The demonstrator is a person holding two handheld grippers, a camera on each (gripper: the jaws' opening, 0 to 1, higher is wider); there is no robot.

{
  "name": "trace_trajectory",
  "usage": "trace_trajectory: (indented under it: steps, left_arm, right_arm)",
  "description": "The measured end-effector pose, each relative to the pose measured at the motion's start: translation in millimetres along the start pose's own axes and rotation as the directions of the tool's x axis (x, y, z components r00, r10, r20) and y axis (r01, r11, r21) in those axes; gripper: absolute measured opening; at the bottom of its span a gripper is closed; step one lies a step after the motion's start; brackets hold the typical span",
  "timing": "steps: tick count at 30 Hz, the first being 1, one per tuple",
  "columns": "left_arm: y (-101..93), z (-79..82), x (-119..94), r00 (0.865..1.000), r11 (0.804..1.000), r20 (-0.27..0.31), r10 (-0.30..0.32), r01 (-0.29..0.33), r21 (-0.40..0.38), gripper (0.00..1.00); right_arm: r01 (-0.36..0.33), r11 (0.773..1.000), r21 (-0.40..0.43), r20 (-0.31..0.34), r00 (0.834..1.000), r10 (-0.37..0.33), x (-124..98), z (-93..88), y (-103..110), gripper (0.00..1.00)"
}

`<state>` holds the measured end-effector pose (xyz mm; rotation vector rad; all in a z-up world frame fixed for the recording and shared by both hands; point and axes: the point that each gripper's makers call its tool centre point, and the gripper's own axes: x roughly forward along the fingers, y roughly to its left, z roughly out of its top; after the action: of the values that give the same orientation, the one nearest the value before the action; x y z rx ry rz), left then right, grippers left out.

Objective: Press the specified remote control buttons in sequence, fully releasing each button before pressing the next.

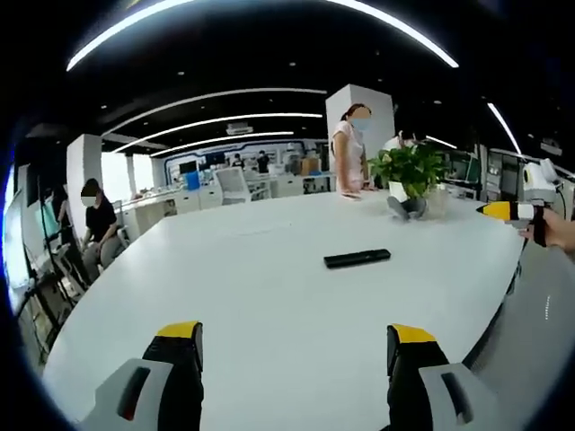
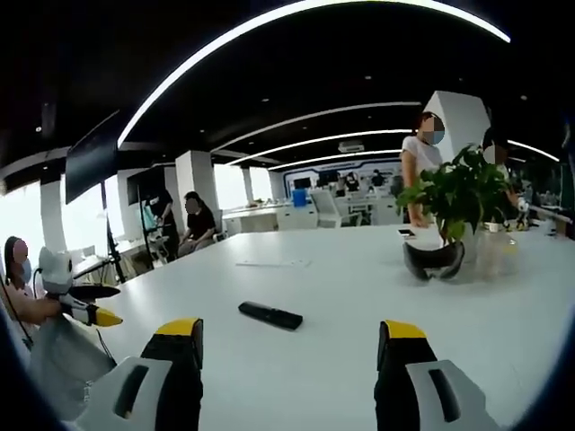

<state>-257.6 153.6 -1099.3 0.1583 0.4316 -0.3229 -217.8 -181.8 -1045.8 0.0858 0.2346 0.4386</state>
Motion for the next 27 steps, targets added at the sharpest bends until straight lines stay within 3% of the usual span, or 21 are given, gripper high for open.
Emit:
trace_trajectory:
  steps: [2,4,5,7,9,12,14,15,21,27]
  left_arm:
    - [-13.0,-2.7,4,0.997,0.996,-0.049,-0.066,0.068,0.055,0.87]
    - [-27.8,-2.1,6,0.985,0.985,-0.092,-0.149,0.155,0.072,0.84]
    - [-40.3,-0.5,8,0.966,0.967,-0.128,-0.226,0.238,0.088,0.83]
    - [-47.8,2.6,9,0.942,0.946,-0.191,-0.276,0.301,0.117,0.76]
    - [-54.2,12.6,18,0.925,0.918,-0.204,-0.320,0.356,0.174,0.74]
    - [-58.0,16.9,34,0.898,0.893,-0.246,-0.365,0.412,0.179,0.73]
    - [-54.9,22.2,47,0.897,0.887,-0.243,-0.370,0.418,0.194,0.67]
    - [-52.7,22.4,53,0.889,0.884,-0.271,-0.370,0.427,0.192,0.65]
    - [-57.0,36.0,76,0.857,0.858,-0.272,-0.438,0.489,0.156,0.62]
    - [-62.6,37.2,95,0.822,0.826,-0.320,-0.471,0.539,0.167,0.60]
  right_arm:
    - [0.033,0.999,0.006,-0.002,0.999,-0.033,-2,-0.5,-7,0.77]
    - [0.082,0.997,0.015,0.009,0.997,-0.082,-6,1.0,-17,0.77]
    - [0.111,0.994,0.017,0.001,0.994,-0.111,-8,-0.4,-22,0.76]
    - [0.154,0.988,0.006,-0.034,0.988,-0.153,-10,-6.4,-30,0.73]
    - [0.157,0.987,0.011,-0.028,0.987,-0.157,-11,-6.1,-33,0.71]
    - [0.174,0.984,0.025,0.001,0.985,-0.174,-16,-1.3,-35,0.68]
    - [0.190,0.981,0.027,0.010,0.982,-0.191,-18,-0.5,-39,0.65]
    - [0.200,0.979,0.037,0.001,0.980,-0.201,-19,-2.3,-41,0.63]
    - [0.163,0.986,0.030,-0.043,0.986,-0.161,-14,-10.3,-35,0.57]
    - [0.133,0.990,0.036,-0.100,0.987,-0.129,-9,-22.0,-31,0.53]
